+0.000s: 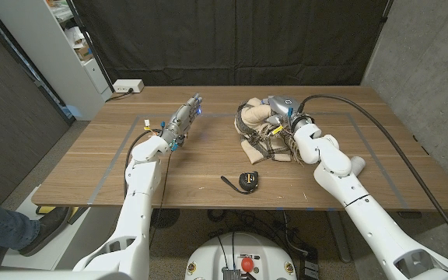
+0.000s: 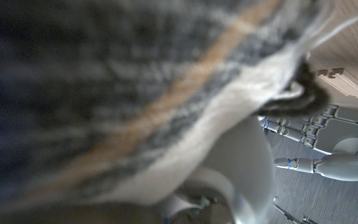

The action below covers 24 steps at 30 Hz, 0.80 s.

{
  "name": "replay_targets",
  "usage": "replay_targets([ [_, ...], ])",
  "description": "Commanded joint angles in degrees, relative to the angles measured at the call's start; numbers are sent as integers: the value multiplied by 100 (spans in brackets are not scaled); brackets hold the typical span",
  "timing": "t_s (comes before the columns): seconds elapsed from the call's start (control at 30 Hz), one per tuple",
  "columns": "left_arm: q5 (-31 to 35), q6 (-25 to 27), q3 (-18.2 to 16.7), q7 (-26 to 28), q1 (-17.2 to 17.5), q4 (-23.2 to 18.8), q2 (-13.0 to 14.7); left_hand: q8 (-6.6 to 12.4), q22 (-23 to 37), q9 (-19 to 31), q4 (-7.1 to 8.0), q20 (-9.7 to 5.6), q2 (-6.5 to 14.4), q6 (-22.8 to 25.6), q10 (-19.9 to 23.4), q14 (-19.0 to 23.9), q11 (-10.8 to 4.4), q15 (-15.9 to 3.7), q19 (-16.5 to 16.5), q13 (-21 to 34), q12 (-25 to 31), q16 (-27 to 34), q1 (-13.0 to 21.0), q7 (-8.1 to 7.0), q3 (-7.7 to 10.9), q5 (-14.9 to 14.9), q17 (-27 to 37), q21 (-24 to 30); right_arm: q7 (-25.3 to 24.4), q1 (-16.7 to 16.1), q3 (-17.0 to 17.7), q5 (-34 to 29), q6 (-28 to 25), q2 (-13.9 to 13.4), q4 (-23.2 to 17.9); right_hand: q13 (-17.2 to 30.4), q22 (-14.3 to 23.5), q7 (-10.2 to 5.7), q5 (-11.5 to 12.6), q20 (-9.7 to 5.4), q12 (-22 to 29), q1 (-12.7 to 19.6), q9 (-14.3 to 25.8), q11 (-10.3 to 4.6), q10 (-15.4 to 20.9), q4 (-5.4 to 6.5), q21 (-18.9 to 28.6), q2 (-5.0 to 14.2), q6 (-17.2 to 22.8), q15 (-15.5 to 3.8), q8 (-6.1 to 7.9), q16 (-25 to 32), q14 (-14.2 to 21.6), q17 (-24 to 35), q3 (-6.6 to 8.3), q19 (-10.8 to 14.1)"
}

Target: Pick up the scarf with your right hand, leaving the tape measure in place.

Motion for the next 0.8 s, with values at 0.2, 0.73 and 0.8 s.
replay_targets([
  [0.2,-22,68,37,50,159,-245,-2,4,18,29,-31,15,83,39,-59,-46,-12,27,-515,5,28,35,8,1,4,-8,30,21,38,-128,191,-70,91,-9,-431,59,11,4,-17,-642,13,593,51,-22,108,2,182,541,84,-804,71,114,72,16,-14,-25],
  [0.73,-57,47,51,56,185,-248,26,6,18,29,-48,20,93,46,-63,-41,-6,21,-520,5,26,38,12,3,8,-11,30,21,134,-155,286,-148,91,49,-686,102,-13,7,-24,-657,-8,595,40,-30,168,16,465,545,105,-799,76,204,83,19,-18,-84],
  [0.8,-77,55,38,59,188,-244,19,6,18,29,-51,20,94,48,-64,-38,-11,20,-519,5,26,38,12,6,8,-11,30,21,169,-149,300,-147,97,51,-721,89,-18,19,-24,-656,-19,594,56,-26,181,17,498,546,110,-800,88,214,85,20,-18,-87],
])
